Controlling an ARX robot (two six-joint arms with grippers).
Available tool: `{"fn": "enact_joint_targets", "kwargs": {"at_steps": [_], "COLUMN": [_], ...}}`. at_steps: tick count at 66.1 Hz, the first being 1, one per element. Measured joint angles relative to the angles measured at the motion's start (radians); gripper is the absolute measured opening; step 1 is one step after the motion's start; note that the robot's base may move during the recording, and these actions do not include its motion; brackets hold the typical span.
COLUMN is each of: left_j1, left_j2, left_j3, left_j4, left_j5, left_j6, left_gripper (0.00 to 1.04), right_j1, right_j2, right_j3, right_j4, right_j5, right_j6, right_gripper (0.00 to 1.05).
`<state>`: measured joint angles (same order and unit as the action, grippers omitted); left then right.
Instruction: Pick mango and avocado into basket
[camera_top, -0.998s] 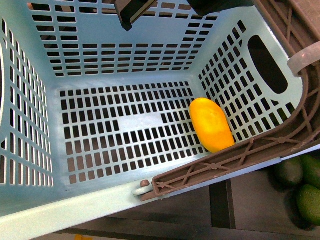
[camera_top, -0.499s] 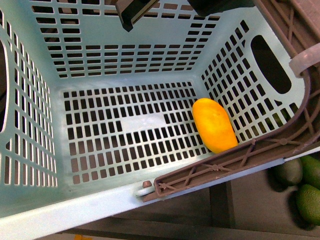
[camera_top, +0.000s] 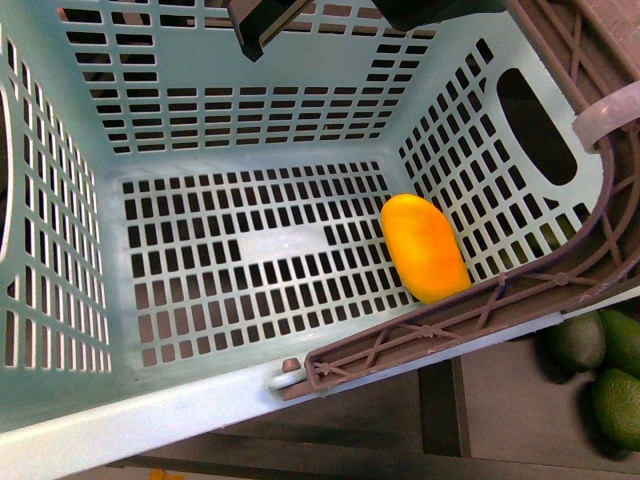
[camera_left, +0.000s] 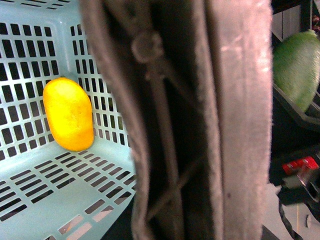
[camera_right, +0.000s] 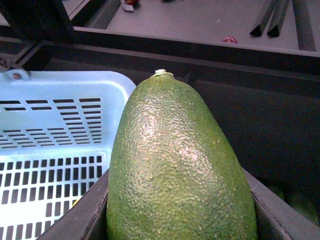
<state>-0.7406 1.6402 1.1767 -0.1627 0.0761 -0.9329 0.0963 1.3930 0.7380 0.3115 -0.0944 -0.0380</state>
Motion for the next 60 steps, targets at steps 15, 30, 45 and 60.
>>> {"fn": "enact_joint_targets", "kwargs": {"at_steps": [15,30,45,60], "left_j1": [0.000,0.001,0.005,0.005], "left_j2": [0.000,0.000,0.000,0.000], "left_j3": [0.000,0.000,0.000,0.000], "left_j4": [0.000,0.000,0.000,0.000], "left_j5": [0.001,-0.004,-0.023,-0.018], "left_j6": [0.000,-0.001,0.000,0.000], "left_gripper": [0.14,0.14,0.14,0.14], "right_j1": [0.101,0.175,0.194,0.186], "right_j2": [0.122,0.156,0.162,0.135], "right_j3": [0.034,0.035,0.035,0.013], "right_j4": [0.055,0.069,0.081,0.066], "right_j5": [0.084,0.102,0.118,0.099], "right_j6": [0.044,0.091,0.135,0.185], "right_gripper": [0.53,0.53,0.71,0.97]}}
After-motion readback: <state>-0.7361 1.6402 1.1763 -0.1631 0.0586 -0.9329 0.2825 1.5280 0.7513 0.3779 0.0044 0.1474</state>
